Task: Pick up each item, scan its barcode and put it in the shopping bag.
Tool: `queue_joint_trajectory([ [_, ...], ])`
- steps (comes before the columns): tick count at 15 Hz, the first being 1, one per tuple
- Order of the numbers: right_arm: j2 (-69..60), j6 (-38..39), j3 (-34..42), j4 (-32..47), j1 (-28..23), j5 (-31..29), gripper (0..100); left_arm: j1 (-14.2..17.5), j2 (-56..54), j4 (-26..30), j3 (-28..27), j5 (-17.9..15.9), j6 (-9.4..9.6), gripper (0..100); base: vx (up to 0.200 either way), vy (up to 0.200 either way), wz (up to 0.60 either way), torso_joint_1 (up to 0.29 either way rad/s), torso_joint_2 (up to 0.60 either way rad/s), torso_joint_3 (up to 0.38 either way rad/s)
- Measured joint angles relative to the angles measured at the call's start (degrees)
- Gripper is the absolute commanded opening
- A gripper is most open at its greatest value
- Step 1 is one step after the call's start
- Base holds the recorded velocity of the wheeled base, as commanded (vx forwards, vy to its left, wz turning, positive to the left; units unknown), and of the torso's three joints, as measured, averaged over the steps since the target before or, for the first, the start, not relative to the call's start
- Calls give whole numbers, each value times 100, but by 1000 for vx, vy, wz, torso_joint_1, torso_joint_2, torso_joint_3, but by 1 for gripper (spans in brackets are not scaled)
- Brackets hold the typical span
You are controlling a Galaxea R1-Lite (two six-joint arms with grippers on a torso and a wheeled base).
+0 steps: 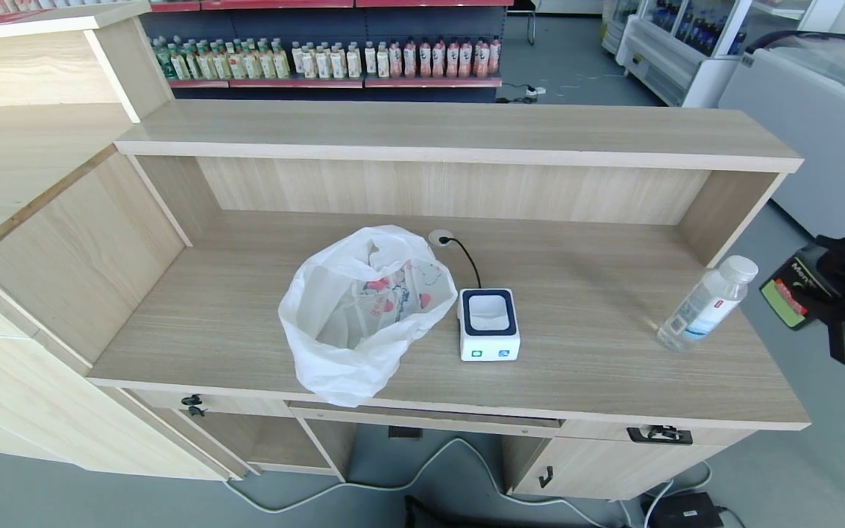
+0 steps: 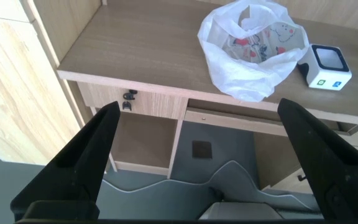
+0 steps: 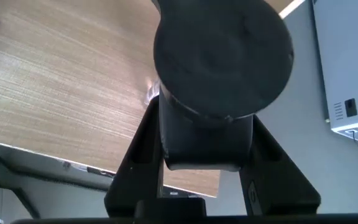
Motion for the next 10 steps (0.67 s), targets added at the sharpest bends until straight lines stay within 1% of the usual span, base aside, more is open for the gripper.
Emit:
queue_joint_trajectory([
  [1,-41,-33,-13,-222,94,-12,0,0,0,-2,0,2,0,100,0,0,600,2,2,2],
  [5,127,-317,-184,-553,631,-17,0,0,0,-5,0,2,0,100,0,0,600,1,2,4],
  [8,597,-391,-590,-980,1190,-55,0,0,0,-2,0,0,0,100,0,0,600,-1,2,4],
  [10,1014,-482,-777,-1407,1554,-52,0,0,0,-2,0,0,2,100,0,0,600,5,2,5],
])
